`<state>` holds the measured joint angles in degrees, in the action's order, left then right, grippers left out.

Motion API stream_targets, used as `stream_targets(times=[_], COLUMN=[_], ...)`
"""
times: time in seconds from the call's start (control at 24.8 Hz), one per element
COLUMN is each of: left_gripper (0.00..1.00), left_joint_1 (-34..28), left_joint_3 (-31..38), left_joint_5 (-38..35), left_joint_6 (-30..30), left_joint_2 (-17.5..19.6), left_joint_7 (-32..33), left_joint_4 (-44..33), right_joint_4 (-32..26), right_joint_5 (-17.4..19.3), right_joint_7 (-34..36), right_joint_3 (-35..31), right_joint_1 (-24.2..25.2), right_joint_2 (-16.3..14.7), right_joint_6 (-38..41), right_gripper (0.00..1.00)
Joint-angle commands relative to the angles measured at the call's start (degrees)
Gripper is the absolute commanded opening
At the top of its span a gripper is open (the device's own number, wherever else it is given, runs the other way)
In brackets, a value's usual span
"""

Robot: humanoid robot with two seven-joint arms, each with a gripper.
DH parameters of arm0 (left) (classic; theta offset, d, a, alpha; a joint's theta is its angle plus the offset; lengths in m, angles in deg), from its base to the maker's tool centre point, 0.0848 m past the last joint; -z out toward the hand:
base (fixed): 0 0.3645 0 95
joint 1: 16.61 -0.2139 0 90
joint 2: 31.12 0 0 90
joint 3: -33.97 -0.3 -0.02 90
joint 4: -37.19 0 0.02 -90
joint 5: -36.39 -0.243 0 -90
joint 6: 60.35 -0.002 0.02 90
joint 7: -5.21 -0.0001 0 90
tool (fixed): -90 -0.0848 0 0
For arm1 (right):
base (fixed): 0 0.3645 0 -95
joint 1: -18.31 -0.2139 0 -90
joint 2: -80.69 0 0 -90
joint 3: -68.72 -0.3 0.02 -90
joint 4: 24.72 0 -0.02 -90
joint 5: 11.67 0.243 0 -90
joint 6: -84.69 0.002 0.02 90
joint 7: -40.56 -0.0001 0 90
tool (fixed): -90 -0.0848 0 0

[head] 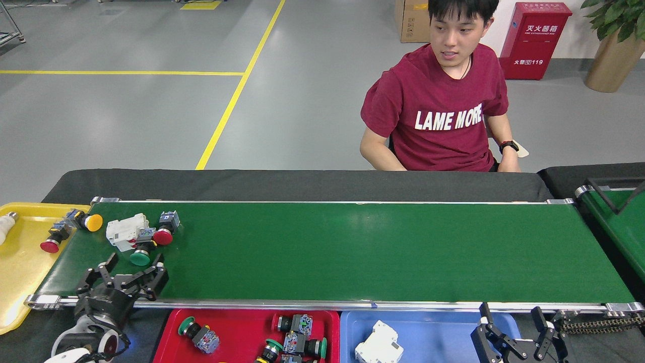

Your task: Pick switch part from conveyor to tray

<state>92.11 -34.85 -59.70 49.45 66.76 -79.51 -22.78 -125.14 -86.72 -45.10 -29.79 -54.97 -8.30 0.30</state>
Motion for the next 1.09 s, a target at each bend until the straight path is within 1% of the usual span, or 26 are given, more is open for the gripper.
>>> stream_targets(times=[0.0,0.04,0.12,0.16,0.28,0.32,0.4,0.48,0.56,0.64,0.73,0.81,0.85,0.93,0.97,1.05], left_gripper=[0.98,0.97,0.86,0.77,0.32,0.25,0.16,0.11,0.09,0.08,0.07,0.07,0.08,0.10,0.11,0.19], left_joint_1=[3.2,3.9,5.8,6.9,9.0,9.8,11.2,11.2,11.0,9.9,7.5,2.5,-1.1,-10.6,-15.3,-23.0], left_joint_3=[-0.4,-0.5,-1.7,-2.1,-2.3,-2.2,-2.4,-2.4,-2.6,-2.6,-2.6,-2.6,-2.5,-2.6,-2.6,-3.2], left_joint_5=[-0.1,-0.1,-0.1,-0.1,0.5,0.6,0.6,0.7,2.2,3.3,3.6,3.6,3.9,5.6,6.6,8.2], left_joint_6=[-2.6,-3.2,-4.3,-4.9,-5.3,-5.3,-6.4,-6.4,-5.4,-2.3,1.9,8.9,14.0,25.0,25.2,25.2], left_joint_2=[0.8,1.0,1.3,1.3,1.3,1.3,1.3,1.4,1.7,1.6,1.4,1.1,0.6,0.5,0.4,-0.1], left_joint_7=[-0.8,-0.8,-0.8,-0.9,-3.9,-5.1,-7.4,-8.3,-8.7,-8.7,-8.7,-8.7,-8.7,-8.3,-8.1,-7.9], left_joint_4=[2.9,4.2,7.6,9.3,14.4,15.9,17.6,17.6,17.2,15.4,12.3,5.0,-0.4,-12.5,-18.2,-27.5], right_joint_4=[-0.9,-0.9,-0.9,-0.9,-0.9,-0.9,-0.9,-0.9,-0.9,-0.9,-0.9,-0.9,-0.9,-0.9,-0.9,-0.9], right_joint_5=[-0.1,-0.1,-0.2,-0.3,-1.0,-1.2,-1.4,-1.4,-1.4,-1.4,-1.4,-1.4,-1.4,-1.4,-1.4,-1.4], right_joint_7=[0.0,0.1,0.1,0.1,0.1,0.0,0.1,0.0,0.0,0.0,0.1,0.1,0.0,0.0,0.0,0.0], right_joint_3=[0.0,0.0,0.2,0.4,0.7,0.7,0.8,0.9,0.9,0.9,0.9,1.0,1.0,1.0,1.0,1.0], right_joint_1=[-0.6,-0.6,-0.6,-0.6,-0.5,-0.5,-0.5,-0.5,-0.5,-0.5,-0.5,-0.3,-0.3,-0.3,-0.3,-0.3], right_joint_2=[0.0,0.0,0.1,0.1,0.1,0.1,0.2,0.2,0.2,0.3,0.2,0.2,0.3,0.2,0.2,0.2], right_joint_6=[0.0,0.0,0.0,0.0,-0.1,0.0,0.0,0.0,-0.1,-0.1,-0.1,-0.1,0.0,-0.1,-0.1,-0.1], right_gripper=[0.95,0.95,0.95,0.95,0.95,0.95,0.95,0.95,0.95,0.95,0.95,0.95,0.95,0.95,0.95,0.95])
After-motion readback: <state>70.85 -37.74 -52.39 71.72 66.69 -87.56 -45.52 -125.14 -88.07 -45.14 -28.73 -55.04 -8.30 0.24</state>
